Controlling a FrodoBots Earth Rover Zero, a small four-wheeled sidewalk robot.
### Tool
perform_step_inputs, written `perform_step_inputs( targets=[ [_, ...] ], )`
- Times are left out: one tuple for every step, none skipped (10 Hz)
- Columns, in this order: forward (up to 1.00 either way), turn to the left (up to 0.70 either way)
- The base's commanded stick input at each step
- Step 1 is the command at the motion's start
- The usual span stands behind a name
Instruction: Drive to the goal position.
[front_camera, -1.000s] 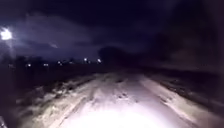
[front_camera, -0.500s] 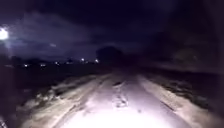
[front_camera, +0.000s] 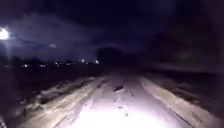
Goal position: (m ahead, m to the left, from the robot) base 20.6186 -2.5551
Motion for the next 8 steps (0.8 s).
perform_step_inputs(
  targets=[
    [0.85, -0.09],
    [0.85, -0.19],
    [0.85, -0.34],
    [0.85, -0.33],
    [0.85, 0.00],
    [0.85, 0.00],
    [0.85, 0.00],
    [0.85, 0.00]
  ],
)
